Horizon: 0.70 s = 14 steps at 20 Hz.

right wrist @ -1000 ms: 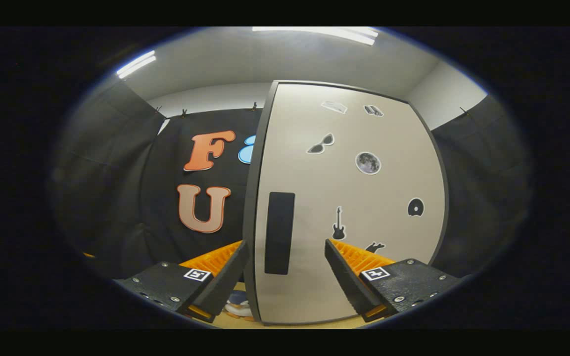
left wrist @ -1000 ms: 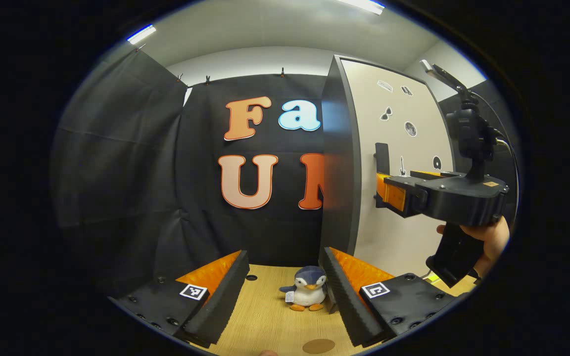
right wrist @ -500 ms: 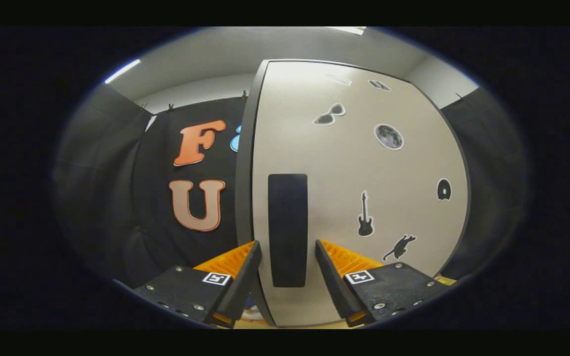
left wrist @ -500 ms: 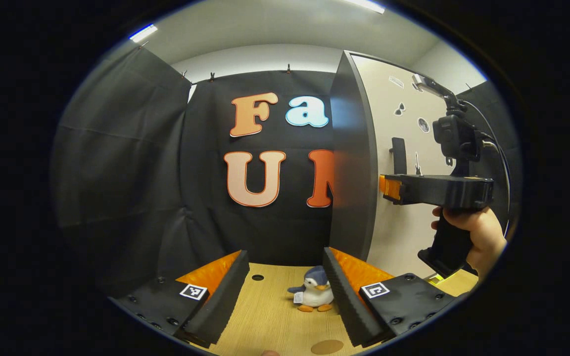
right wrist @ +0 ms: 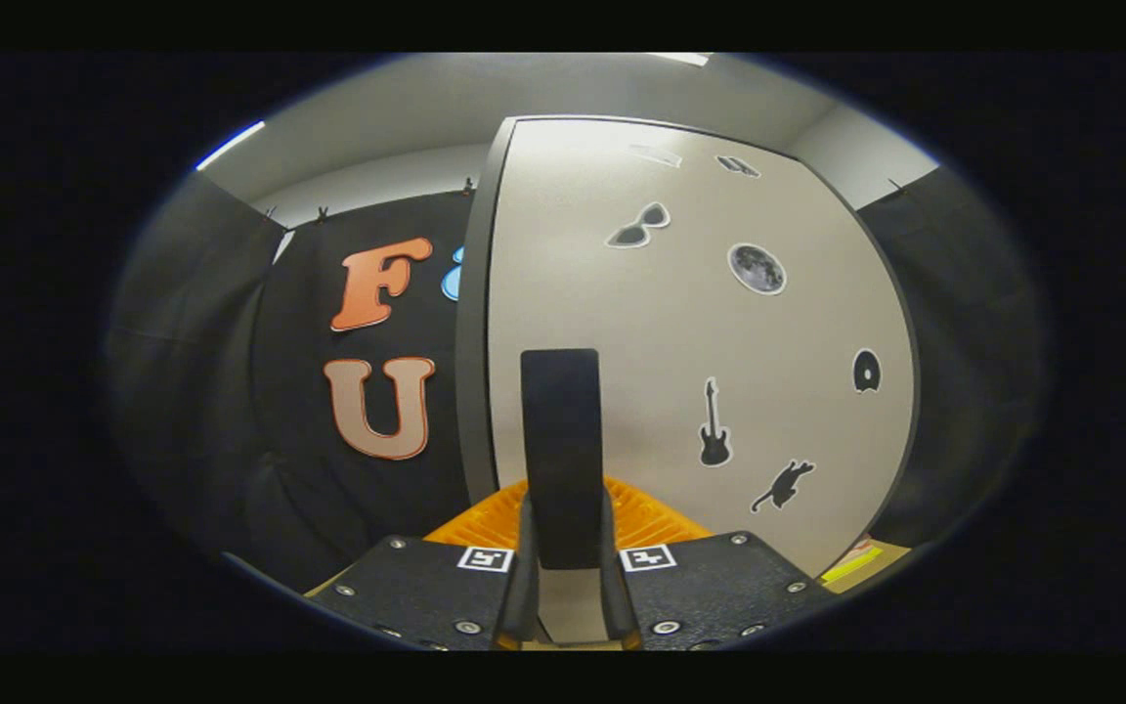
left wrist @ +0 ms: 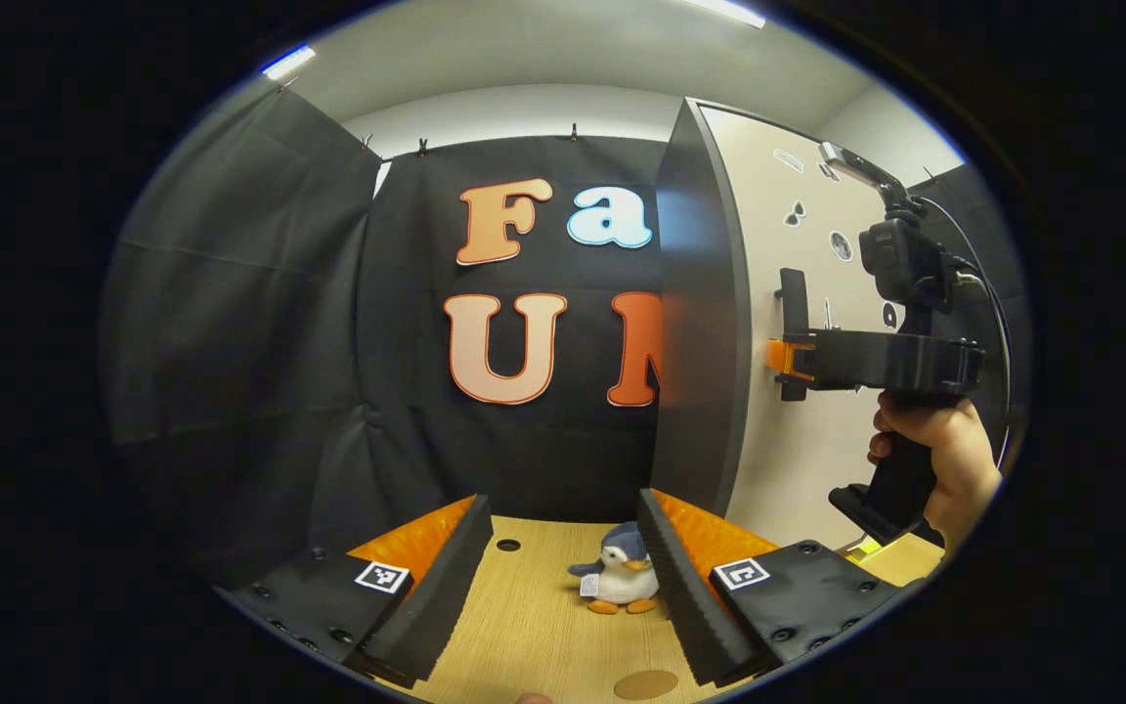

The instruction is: Open the cabinet door with the right hand, grasp the bottle in the cabinet with the left hand and place it on the coaster, then close the cabinet door with the right hand.

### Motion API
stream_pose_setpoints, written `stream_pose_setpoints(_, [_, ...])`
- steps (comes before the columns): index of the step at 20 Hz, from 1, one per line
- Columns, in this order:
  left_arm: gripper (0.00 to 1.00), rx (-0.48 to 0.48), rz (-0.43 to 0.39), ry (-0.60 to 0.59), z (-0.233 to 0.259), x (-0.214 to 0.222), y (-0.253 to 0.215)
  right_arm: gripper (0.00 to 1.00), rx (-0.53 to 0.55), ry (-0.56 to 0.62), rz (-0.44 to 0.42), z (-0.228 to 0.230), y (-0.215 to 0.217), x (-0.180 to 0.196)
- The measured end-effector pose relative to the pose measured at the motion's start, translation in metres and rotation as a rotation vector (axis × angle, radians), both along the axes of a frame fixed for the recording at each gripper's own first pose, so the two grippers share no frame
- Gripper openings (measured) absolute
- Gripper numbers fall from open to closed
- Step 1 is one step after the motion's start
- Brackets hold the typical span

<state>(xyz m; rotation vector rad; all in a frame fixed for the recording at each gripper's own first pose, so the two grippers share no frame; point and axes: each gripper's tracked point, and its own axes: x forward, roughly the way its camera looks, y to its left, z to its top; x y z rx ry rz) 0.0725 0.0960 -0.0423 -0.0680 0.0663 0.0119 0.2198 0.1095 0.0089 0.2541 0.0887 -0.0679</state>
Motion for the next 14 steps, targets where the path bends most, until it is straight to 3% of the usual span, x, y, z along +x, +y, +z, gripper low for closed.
stream_pose_setpoints(5, [0.97,0.003,0.019,0.009,-0.006,0.006,0.013,0.17,0.023,-0.032,-0.009,0.001,-0.002,-0.009])
stream_pose_setpoints(10, [0.99,0.011,-0.006,0.019,-0.006,0.025,0.007,0.19,0.017,-0.058,-0.023,0.007,-0.009,-0.039])
stream_pose_setpoints(14, [0.97,0.004,-0.021,-0.001,-0.002,0.019,-0.014,0.17,0.031,-0.053,0.031,0.008,-0.017,-0.066])
